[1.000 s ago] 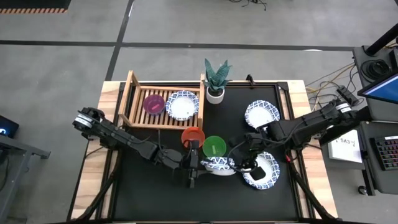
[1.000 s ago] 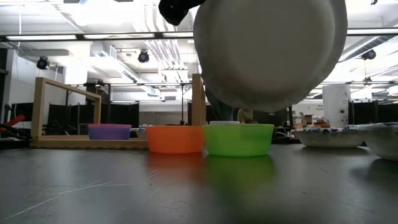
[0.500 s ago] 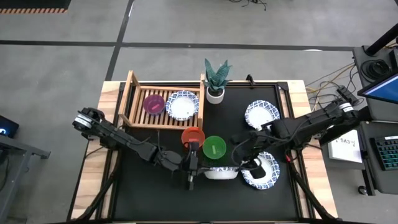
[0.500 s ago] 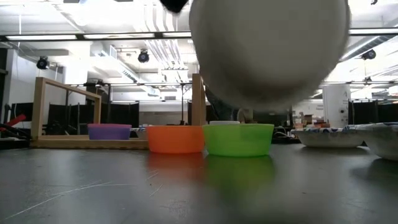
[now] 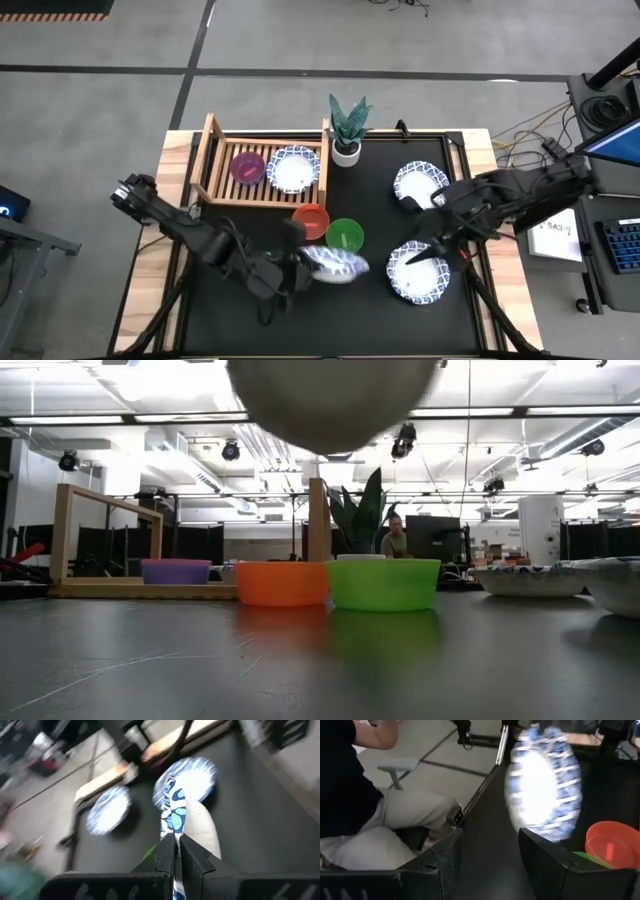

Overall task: Place and stack bowls onto a shelf
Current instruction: Stack the blue patterned bowl on top of the blue patterned bowl on the shelf

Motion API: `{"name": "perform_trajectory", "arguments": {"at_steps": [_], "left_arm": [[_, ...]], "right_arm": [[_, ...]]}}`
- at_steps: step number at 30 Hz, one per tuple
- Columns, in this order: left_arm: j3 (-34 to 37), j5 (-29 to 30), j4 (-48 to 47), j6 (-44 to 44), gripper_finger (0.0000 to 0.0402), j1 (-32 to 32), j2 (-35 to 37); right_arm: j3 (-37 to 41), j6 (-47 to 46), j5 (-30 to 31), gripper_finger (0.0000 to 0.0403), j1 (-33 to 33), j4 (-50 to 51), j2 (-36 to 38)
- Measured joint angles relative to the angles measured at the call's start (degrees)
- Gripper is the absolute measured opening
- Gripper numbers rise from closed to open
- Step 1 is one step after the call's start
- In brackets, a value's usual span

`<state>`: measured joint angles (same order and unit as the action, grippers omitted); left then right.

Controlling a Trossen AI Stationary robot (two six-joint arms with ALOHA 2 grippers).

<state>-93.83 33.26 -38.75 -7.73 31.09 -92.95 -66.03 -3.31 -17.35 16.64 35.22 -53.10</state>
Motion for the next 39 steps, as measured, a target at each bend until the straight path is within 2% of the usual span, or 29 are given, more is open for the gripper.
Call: {"name": "perform_trajectory", "arguments": {"at_steps": [5, 9, 12, 16, 19, 22, 30, 34, 39], "left_arm": [[-8.3, 14.22, -22.02, 6.76, 0.0, -0.45, 0.13], [-10.79, 25.58, -35.95, 15.15, 0.0, -2.96, 0.46], [-9.47, 28.59, -40.53, 19.34, 0.0, -6.59, 1.18], [-4.12, 29.24, -40.52, 19.83, 0.0, -12.88, 2.7], [1.28, 29.24, -38.18, 19.89, 0.0, -17.7, 3.76], [7.42, 29.24, -31.87, 18.82, 0.0, -22.3, 4.9], [22.21, 28.98, -3.19, 6.84, 0.0, -32.9, 5.39], [27.27, 28.46, 6.36, 5.03, 0.0, -36.28, 5.17], [29.92, 21.96, 11.32, 5.86, 0.0, -37.86, 5.05]], "right_arm": [[2.22, -0.24, 0.01, 0.0183, -0.01, -0.01, 2.12], [5.64, -0.54, 0.01, 0.0183, -0.02, -0.56, 2.53], [8.59, -0.74, 0.01, 0.0183, 0.0, -2.95, 2.4], [12.47, -1.49, -0.02, 0.0183, 0.0, -7.14, 2.43], [14.37, -2.2, -0.06, 0.0183, 0.0, -8.9, 2.43], [16.27, -2.67, -0.11, 0.0183, 0.0, -11.6, 2.43], [18.7, -2.72, -0.12, 0.0183, 0.0, -14.55, 2.43], [18.7, -2.89, -0.12, 0.0183, 0.0, -14.79, 2.43], [18.7, -2.67, -0.1, 0.0183, 0.0, -14.78, 2.43]]}}
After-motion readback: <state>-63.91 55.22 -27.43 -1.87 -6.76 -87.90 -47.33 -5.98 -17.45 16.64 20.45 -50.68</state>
